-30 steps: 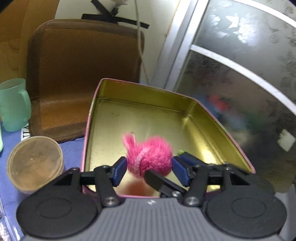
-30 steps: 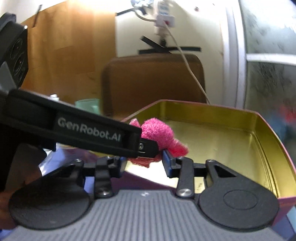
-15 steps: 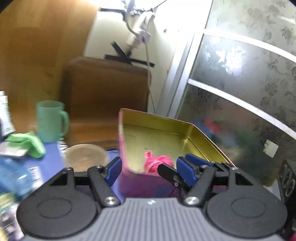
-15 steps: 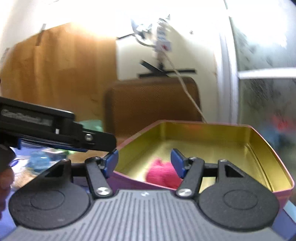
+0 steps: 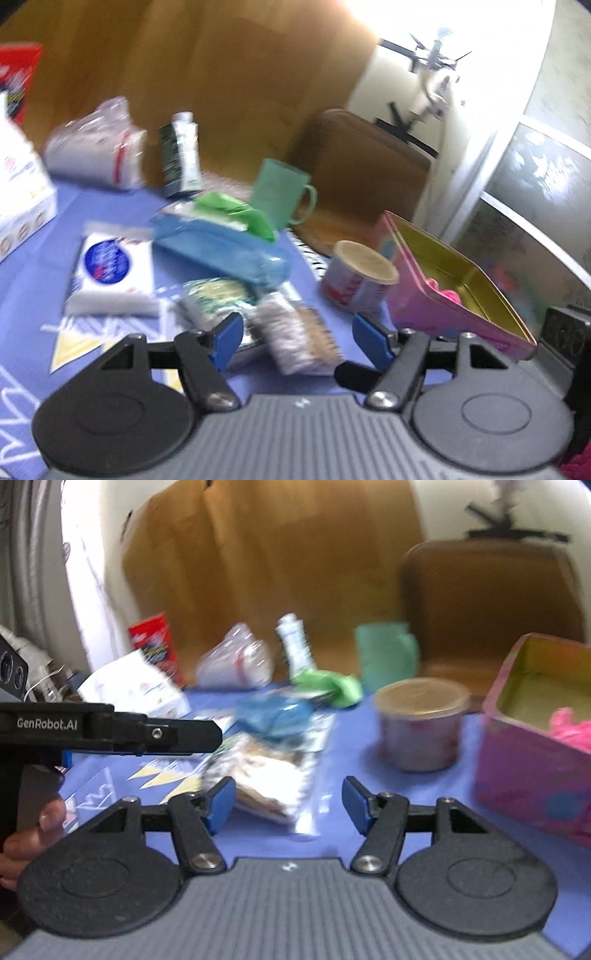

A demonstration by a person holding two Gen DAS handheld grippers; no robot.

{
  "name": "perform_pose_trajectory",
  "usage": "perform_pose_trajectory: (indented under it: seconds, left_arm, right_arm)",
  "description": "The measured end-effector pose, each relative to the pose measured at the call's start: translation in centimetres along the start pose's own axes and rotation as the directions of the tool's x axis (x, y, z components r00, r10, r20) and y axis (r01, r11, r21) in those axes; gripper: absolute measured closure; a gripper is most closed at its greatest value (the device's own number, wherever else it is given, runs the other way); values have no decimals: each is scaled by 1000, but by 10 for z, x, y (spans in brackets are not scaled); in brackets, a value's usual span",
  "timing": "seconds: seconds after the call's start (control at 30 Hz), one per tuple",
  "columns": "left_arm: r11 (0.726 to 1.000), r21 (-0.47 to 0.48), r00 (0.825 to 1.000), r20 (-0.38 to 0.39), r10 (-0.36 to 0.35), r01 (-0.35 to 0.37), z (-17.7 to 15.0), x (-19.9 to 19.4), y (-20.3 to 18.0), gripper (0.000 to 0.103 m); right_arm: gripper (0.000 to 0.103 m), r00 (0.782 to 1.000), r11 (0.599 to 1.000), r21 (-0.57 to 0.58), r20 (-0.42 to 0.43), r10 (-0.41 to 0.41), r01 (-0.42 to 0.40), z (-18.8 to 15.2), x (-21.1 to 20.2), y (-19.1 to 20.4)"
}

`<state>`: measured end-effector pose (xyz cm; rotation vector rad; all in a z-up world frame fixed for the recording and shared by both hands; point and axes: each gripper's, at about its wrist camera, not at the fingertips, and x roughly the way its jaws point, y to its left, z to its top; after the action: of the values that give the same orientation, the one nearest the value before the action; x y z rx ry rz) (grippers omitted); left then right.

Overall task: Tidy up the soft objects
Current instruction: 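Grasp the bag of cotton swabs with the left gripper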

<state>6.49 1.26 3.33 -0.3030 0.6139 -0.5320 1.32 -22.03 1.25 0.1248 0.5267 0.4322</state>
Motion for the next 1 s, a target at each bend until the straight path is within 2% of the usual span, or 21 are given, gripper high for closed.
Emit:
perform_pose_trajectory:
  seconds: [0.03,0.07,0.2,0.23,0.27,0.33,0.43,0.53,0.63,0.73,0.87,1.0]
  left_arm:
    - [1000,-15,1000,1,-1,1,0,-1,5,36]
    - [1000,-25,1000,4,-3,3,-1,-3,10,36]
    - [999,-48,1000,13,-12,12,-4,-10,23,36]
    - [999,-51,1000,15,-15,16,-5,-13,26,36]
    - [998,-52,1000,15,-18,19,-6,-14,28,36]
    - [998,-54,1000,10,-28,28,-7,-16,31,36]
    - [998,-49,999,-1,-48,48,-11,-18,32,36]
    - [998,-50,999,-13,-50,50,-17,-20,33,34]
    - [999,-50,1000,1,1,-1,-19,-24,36,32]
    - [996,-90,1000,15,20,-18,-19,-34,48,32]
    - [990,-108,994,38,98,-93,-20,-50,66,32]
    - [988,-119,995,27,99,-95,-20,-55,77,30]
  right_arm:
    - [16,1000,1000,-3,-14,4,-4,1,7,2]
    - [12,1000,1000,-7,-28,1,-1,1,14,5]
    - [13,994,1000,5,-109,1,0,2,44,6]
    - [18,994,1000,4,-107,1,0,2,46,8]
    - [36,995,1000,-11,-104,-1,0,2,45,11]
    - [63,992,999,-33,-122,-16,12,2,44,17]
    - [70,991,999,-31,-129,20,-24,-3,30,25]
    - [70,988,990,-114,-143,62,-78,-14,19,50]
    - [69,976,974,-174,-187,115,-148,-22,21,77]
    - [63,981,966,-225,-172,92,-130,-25,28,91]
    - [47,982,975,-188,-163,90,-121,-24,32,85]
    - [40,983,973,-200,-165,83,-116,-22,40,88]
